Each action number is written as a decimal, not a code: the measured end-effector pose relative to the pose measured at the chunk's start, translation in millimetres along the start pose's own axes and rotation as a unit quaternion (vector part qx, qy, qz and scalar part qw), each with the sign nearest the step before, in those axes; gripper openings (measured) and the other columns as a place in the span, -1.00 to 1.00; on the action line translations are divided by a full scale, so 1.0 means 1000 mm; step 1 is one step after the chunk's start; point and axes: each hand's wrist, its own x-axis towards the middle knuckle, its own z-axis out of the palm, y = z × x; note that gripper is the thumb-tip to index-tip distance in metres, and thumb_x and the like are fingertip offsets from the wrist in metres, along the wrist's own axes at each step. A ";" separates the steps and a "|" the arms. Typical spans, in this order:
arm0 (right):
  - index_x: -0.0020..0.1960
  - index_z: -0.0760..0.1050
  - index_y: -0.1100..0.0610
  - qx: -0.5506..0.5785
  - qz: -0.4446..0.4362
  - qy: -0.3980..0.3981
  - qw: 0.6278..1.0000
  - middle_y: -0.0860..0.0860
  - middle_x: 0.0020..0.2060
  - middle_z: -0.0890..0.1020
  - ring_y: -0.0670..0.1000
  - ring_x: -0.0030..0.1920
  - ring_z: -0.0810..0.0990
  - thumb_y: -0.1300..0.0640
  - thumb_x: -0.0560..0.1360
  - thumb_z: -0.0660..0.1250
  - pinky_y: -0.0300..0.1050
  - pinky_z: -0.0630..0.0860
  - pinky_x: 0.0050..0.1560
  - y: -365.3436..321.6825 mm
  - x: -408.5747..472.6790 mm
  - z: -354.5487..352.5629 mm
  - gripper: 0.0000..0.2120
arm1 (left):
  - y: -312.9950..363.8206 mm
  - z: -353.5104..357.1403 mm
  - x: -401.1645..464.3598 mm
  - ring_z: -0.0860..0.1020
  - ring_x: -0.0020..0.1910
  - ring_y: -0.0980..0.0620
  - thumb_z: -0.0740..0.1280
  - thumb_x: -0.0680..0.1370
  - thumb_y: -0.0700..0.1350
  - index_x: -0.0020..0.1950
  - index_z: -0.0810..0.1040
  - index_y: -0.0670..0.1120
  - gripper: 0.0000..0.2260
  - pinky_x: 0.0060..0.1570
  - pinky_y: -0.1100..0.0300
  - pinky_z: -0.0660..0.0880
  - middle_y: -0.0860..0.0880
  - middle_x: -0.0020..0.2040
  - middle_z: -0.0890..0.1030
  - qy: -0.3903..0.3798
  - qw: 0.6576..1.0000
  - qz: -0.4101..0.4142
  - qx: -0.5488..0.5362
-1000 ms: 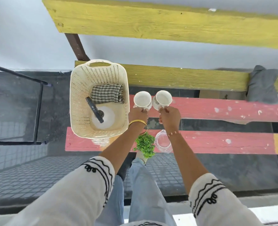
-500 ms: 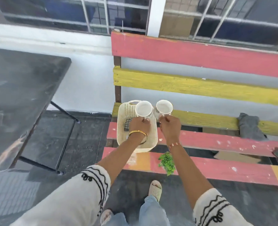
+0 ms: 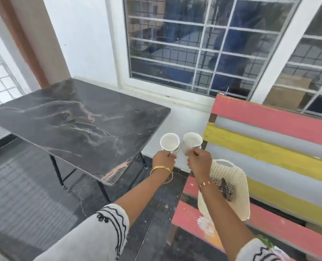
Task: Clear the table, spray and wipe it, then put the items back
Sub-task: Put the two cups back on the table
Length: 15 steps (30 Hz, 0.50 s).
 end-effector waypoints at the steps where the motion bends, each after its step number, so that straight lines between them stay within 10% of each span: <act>1: -0.38 0.49 0.36 0.008 -0.001 -0.012 1.000 0.15 -0.52 0.47 0.13 -0.40 0.45 0.04 0.34 0.28 0.17 0.51 -0.26 -0.005 -0.004 0.012 -0.64 | -0.005 -0.011 0.002 0.60 -0.01 -0.29 0.22 0.49 -0.26 -0.10 0.61 -0.32 -0.80 0.02 -0.10 0.55 -0.35 -0.04 0.63 0.006 1.000 -0.007 -0.007; 15: -0.31 0.50 0.42 0.040 -0.010 -0.182 0.982 0.08 -0.54 0.48 0.06 -0.48 0.43 0.19 0.47 0.32 -0.03 0.43 -0.35 -0.061 -0.007 0.190 -0.69 | -0.068 -0.171 0.068 0.63 -0.01 -0.20 0.22 0.55 -0.15 -0.03 0.60 -0.30 -0.75 0.07 -0.04 0.56 -0.28 -0.05 0.66 0.122 0.987 -0.087 -0.060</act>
